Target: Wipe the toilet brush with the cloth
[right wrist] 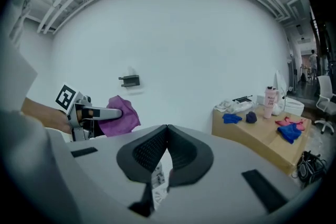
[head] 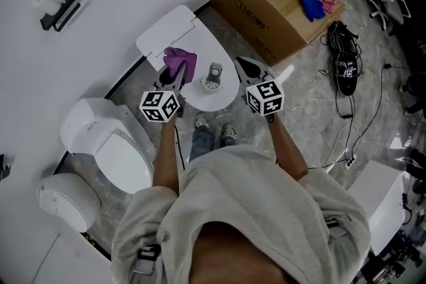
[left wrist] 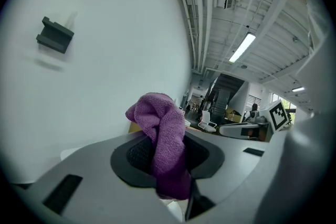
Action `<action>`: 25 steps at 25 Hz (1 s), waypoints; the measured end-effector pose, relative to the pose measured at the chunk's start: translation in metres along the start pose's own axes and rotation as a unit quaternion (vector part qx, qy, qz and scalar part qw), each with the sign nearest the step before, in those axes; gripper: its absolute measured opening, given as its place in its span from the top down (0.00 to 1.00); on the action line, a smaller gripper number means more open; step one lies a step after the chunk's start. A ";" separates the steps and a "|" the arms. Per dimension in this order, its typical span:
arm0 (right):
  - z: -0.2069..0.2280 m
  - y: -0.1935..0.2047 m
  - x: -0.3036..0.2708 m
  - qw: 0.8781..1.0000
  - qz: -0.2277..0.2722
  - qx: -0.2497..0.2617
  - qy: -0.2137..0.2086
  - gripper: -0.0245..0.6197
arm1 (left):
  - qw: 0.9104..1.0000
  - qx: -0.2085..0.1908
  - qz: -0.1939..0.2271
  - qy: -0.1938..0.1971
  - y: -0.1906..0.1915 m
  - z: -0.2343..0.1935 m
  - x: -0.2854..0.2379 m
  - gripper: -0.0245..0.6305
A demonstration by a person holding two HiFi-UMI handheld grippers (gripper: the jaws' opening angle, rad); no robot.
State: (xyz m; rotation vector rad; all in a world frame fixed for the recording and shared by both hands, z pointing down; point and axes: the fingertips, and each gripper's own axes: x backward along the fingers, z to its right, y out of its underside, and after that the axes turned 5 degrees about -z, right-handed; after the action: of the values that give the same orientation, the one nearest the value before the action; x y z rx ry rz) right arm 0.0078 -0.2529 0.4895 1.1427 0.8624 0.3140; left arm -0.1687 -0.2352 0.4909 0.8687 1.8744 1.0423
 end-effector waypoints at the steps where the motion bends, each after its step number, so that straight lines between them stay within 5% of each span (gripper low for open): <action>1: 0.004 -0.005 0.003 1.000 0.005 0.004 0.005 0.91 | 1.000 -0.004 0.005 -0.001 -0.006 0.002 0.001 0.77; 12: 0.025 -0.056 0.026 0.997 0.060 0.034 0.031 0.91 | 0.997 -0.052 0.055 0.000 -0.067 0.018 0.005 0.77; 25: 0.041 -0.080 0.048 0.993 0.096 0.036 0.053 0.91 | 0.995 -0.062 0.077 -0.008 -0.086 0.027 0.016 0.77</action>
State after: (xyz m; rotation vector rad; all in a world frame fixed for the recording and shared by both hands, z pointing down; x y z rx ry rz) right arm 0.0532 -0.2829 0.4035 1.2880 0.8627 0.5093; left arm -0.1674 -0.2491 0.4000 0.9575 1.7311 1.2282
